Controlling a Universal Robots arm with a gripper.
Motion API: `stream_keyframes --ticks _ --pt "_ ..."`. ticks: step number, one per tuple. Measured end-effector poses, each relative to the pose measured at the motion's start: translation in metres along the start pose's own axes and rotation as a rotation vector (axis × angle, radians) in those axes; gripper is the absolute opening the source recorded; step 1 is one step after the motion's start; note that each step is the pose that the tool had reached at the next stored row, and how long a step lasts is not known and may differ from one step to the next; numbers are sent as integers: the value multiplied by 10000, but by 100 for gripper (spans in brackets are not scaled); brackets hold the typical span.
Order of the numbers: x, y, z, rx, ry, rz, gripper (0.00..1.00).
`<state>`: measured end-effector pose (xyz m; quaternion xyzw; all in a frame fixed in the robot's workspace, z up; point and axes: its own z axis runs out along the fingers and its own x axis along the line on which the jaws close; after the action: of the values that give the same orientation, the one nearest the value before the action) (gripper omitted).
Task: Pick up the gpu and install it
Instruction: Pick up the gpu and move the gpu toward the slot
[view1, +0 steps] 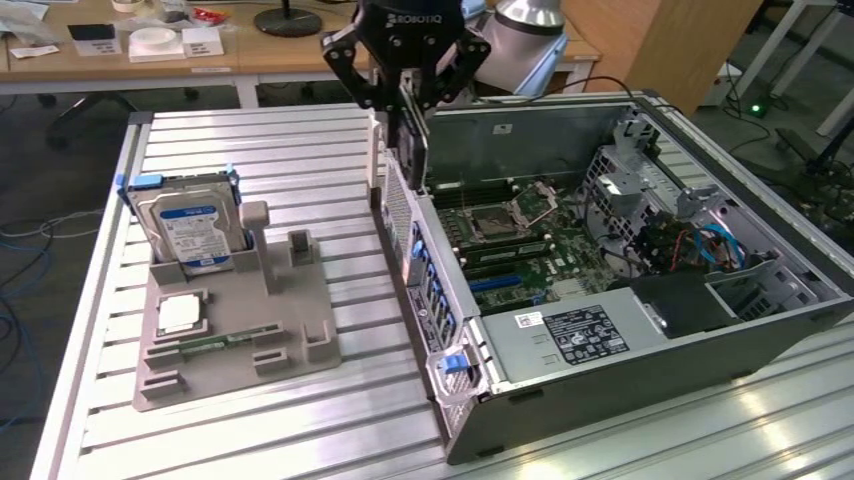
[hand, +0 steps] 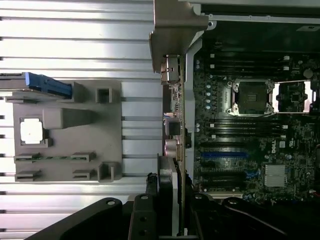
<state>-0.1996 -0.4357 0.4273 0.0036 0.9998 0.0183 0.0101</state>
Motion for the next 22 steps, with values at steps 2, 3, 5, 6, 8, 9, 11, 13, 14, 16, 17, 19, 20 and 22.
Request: stream_keyframes --ticks 2,3,5,6,8,9,11,13,14,16,17,19,20,22 --pt "-69 0 6 -2 -1 0 29" --pt "-104 1 8 -1 -1 0 29" --pt "-179 1 13 -1 -1 -1 29" --pt "-216 1 15 0 0 -1 29" --pt "-287 2 20 0 0 -1 29" --pt "-321 2 23 0 1 0 29" --pt "-387 2 29 -1 0 -1 29" --pt "-460 3 35 -1 0 -1 29" --pt "-500 3 38 -1 -1 0 29" --pt "-591 3 43 0 0 -2 29" --pt "-635 3 46 0 0 -1 29" --pt "-730 4 53 -1 0 -1 29" --pt "-775 4 56 -1 1 -1 29" --pt "-864 5 63 -1 3 0 29"
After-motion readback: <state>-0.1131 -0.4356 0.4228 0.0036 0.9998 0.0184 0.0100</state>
